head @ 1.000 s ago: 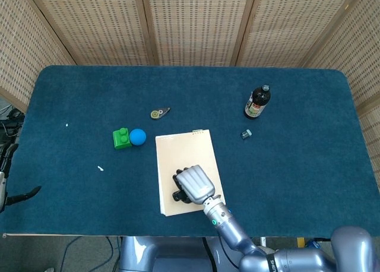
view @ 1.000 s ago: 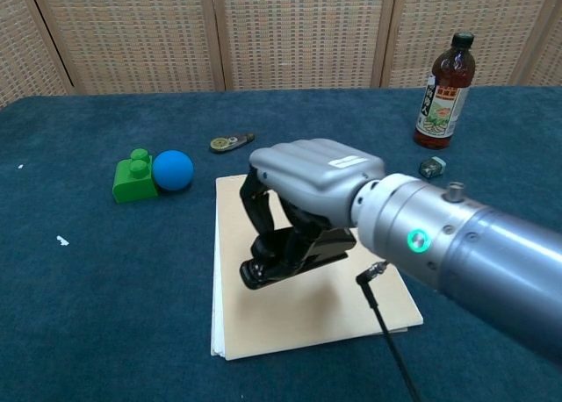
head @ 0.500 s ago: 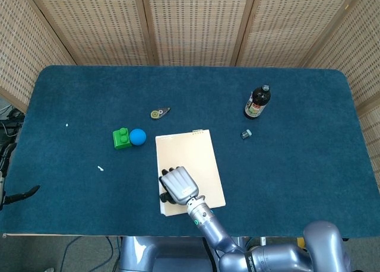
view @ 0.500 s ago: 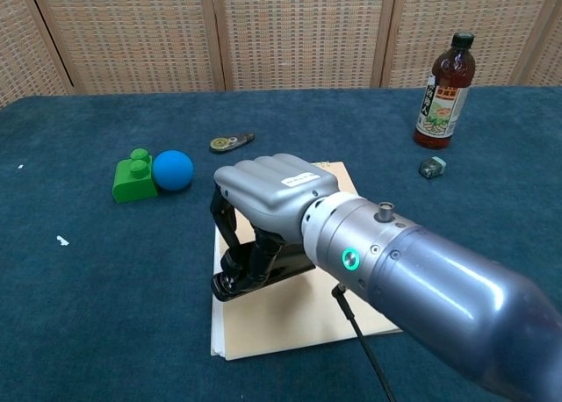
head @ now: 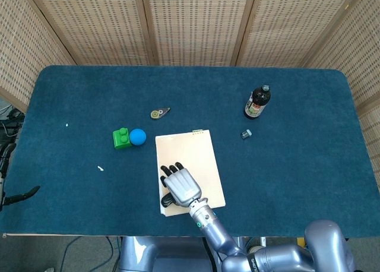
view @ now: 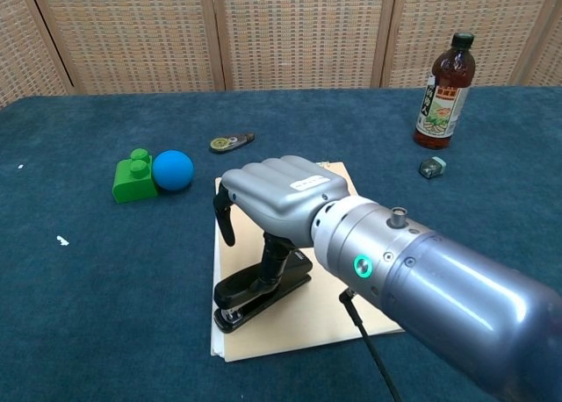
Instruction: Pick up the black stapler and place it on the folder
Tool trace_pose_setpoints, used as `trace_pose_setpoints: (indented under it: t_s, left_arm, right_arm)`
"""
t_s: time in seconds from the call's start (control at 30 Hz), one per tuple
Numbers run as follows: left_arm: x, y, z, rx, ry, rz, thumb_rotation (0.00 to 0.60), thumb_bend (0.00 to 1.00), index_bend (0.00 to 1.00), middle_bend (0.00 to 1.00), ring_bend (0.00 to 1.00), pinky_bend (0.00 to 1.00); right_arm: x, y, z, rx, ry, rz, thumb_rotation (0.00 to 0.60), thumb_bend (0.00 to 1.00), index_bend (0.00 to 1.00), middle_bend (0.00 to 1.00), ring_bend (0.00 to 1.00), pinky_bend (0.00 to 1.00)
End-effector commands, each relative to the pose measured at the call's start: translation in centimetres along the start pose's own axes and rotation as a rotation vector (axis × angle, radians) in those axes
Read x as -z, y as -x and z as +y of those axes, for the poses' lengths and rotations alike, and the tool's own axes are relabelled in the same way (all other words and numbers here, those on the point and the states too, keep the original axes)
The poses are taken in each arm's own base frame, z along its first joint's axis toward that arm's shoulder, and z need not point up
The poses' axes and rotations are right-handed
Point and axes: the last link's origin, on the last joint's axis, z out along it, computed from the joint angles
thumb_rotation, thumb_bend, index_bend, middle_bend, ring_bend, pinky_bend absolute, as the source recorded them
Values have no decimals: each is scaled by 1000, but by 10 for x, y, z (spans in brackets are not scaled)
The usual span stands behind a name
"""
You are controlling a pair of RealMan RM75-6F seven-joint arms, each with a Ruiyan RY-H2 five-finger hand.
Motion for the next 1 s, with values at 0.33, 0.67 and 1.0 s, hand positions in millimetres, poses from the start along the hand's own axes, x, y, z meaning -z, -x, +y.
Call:
trace_pose_setpoints:
  t_s: [0.33,0.67,1.0]
  left_arm:
    - [-1,-1,-3,6,-13,3,600,88,0,0,0,0]
    - [1,6,6,-18,12,-17,600,88,0,0,0,0]
    - [2,9,8,-29,22,-19,600,86,0,0,0,0]
  right_arm:
    - [50,-44,88,148,145,144,600,165,316,34,16,113]
    - [151,-43,187,76,304,185,600,153,144,0,0,11]
    - [204,-34,229,17,383,231,600,151,59,0,0,0]
